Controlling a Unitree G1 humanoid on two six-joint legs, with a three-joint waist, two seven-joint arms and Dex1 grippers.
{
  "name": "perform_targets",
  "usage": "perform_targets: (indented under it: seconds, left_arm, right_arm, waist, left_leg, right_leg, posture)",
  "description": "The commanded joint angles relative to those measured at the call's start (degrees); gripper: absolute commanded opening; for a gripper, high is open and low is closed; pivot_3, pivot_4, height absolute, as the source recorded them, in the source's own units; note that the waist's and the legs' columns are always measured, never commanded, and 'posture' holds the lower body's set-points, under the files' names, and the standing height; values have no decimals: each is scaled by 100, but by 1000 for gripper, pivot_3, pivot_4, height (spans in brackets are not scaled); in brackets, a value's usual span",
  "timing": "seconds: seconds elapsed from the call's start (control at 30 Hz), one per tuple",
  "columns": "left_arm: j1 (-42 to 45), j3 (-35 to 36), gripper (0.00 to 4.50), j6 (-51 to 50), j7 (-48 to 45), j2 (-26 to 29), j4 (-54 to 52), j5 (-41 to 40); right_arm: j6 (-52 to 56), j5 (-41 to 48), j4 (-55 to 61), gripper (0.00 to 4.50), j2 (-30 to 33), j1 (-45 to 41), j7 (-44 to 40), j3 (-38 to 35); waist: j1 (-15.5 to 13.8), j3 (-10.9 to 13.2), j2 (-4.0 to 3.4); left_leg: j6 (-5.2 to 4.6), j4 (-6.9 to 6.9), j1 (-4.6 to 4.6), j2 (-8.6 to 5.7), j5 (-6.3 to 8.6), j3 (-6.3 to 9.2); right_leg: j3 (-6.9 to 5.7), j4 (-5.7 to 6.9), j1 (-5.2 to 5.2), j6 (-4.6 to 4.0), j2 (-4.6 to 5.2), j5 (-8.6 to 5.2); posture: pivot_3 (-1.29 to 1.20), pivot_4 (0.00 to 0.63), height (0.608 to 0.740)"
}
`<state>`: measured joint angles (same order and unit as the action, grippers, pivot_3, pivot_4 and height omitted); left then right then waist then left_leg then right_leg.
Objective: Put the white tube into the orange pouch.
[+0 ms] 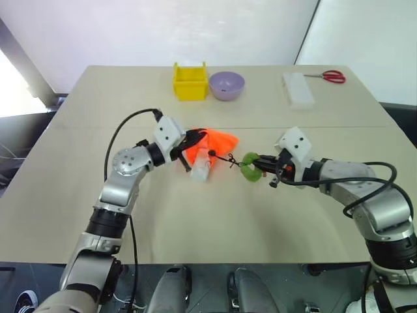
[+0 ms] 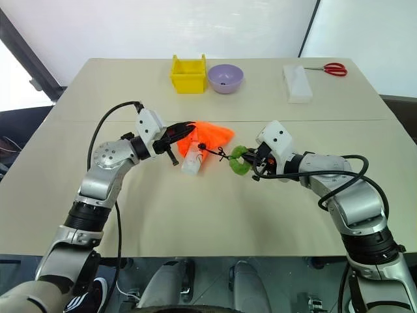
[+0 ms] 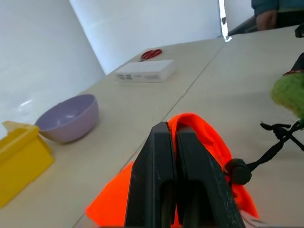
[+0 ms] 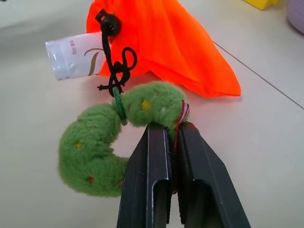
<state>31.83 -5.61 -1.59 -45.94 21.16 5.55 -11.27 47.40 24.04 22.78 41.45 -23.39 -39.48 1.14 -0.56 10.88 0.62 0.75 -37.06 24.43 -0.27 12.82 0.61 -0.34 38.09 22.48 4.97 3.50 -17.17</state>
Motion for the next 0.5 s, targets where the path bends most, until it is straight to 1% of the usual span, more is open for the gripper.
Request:
perform_targets:
  seconds: [0.03,0.13,0.2,0.33,0.47,0.5]
  left_arm:
    - [-435,-137,23,386,-444,258,-351,-5]
    - [-731,-117,23,850,-699,550,-404,68]
    - [-780,-11,23,1009,-611,604,-359,80]
    - [-905,18,23,1162,-663,744,-337,82]
    - [-1060,-118,23,1174,-781,802,-243,105]
    - [-1044,-123,23,972,-808,761,-211,-3]
  right_arm:
    - [-44,119,69,0,-18,-95,29,-318]
    - [-52,143,41,0,59,-112,7,-421]
    - [-38,173,39,0,93,-112,-17,-474]
    - [-62,161,37,0,102,-95,-39,-475]
    - [-57,178,58,0,39,-116,-26,-435]
    - [-64,169,53,0,24,-118,-18,-420]
  waist:
    - [18,0,0]
    - [16,0,0]
    - [-1,0,0]
    - [-9,0,0]
    - [4,0,-1]
    - [0,0,-1]
  left_leg:
    - [0,2,0,0,0,-1]
    - [0,4,-2,3,0,-2]
    - [1,3,-2,5,0,-1]
    - [0,-2,-1,6,0,-4]
    - [-1,4,0,6,1,-11]
    - [-1,7,1,7,1,-11]
  right_leg:
    - [1,0,2,0,0,0]
    - [4,2,3,-2,1,0]
    - [4,1,4,-8,2,2]
    - [6,-10,0,-33,8,-4]
    - [12,-12,6,-28,11,0]
    - [12,-12,9,-18,11,5]
  posture:
    - [0,150,740]
    - [0,150,740]
    - [0,150,740]
    - [0,150,740]
    - [0,150,740]
    - [0,150,740]
